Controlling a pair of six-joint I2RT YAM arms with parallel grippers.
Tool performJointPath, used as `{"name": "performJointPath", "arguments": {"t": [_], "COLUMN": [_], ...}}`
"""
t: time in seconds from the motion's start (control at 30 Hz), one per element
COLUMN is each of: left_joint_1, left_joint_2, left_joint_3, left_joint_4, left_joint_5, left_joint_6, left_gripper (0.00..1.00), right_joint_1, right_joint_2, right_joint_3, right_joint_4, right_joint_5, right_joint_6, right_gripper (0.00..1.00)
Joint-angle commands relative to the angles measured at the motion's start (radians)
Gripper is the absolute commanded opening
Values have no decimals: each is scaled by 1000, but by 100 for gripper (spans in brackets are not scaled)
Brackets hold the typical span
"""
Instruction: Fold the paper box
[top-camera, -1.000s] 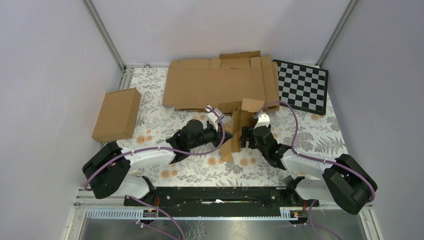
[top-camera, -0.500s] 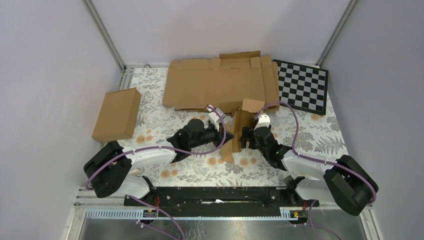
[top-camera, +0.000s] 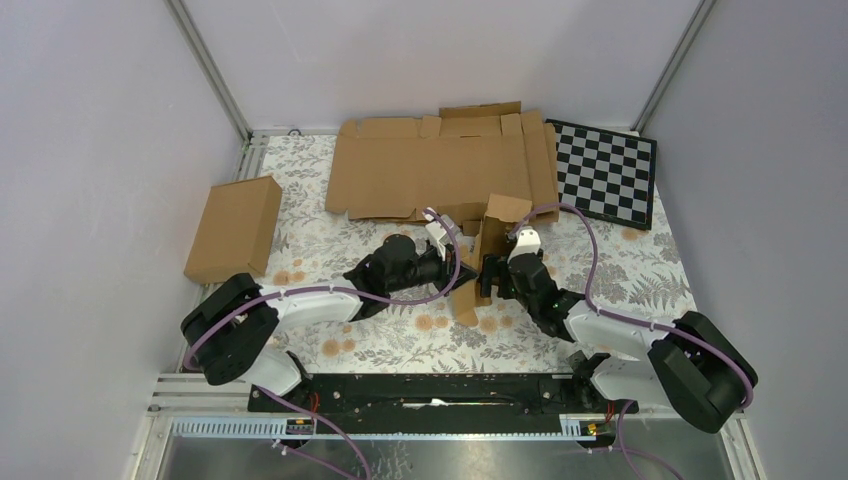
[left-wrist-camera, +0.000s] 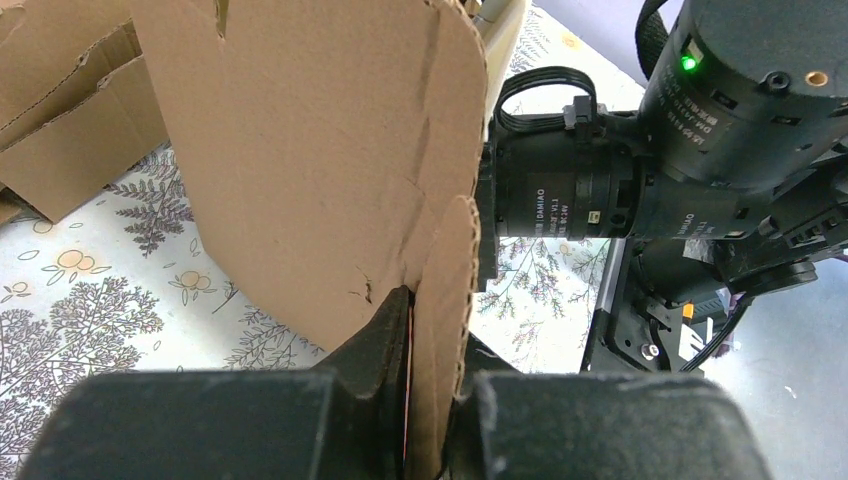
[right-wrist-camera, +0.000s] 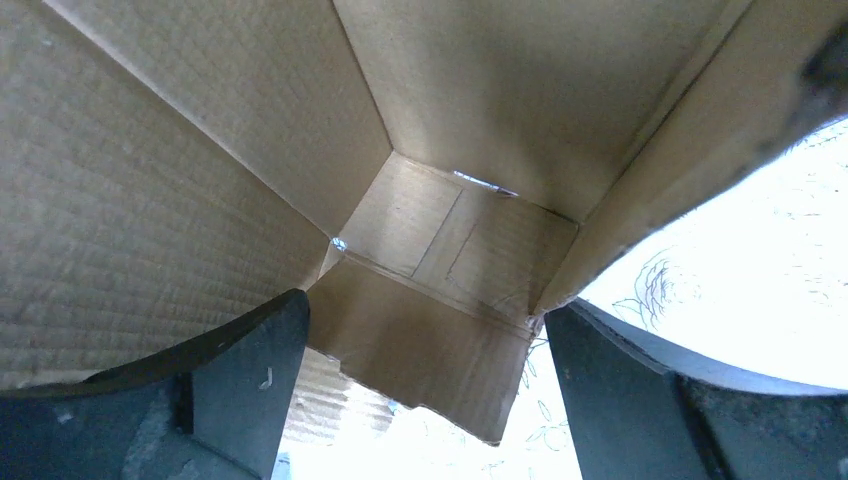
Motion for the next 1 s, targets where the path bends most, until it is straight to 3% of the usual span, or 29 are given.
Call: {"name": "performJointPath", "arguments": {"t": [0.0,0.3,0.73,0.9,0.97], "left_joint_1": [-13,-11,-5,-5,-6], "left_joint_2": [-16,-30,-31,-29,-28], "left_joint_3": [8,7,28,34,34], "left_joint_4": [-15,-94,-143,-150,-150], "left_joint_5": [15,-16,-46,-46,-47], "left_joint_6": [-6,30,51,54,54], "left_gripper": [6,6,6,6,6], "right_joint_1": [-8,-43,-46,-46,-47], "right_joint_2": [-38,-88,-144,-68,-52], "right_joint_3": [-13,-47,-17,32,42], "right_joint_4": [30,57,-71,-123,-126], "right_joint_5": [-44,-114,56,180,219], "right_joint_6": [9,18,81,117,134], "right_gripper": [95,100,99,83,82]}}
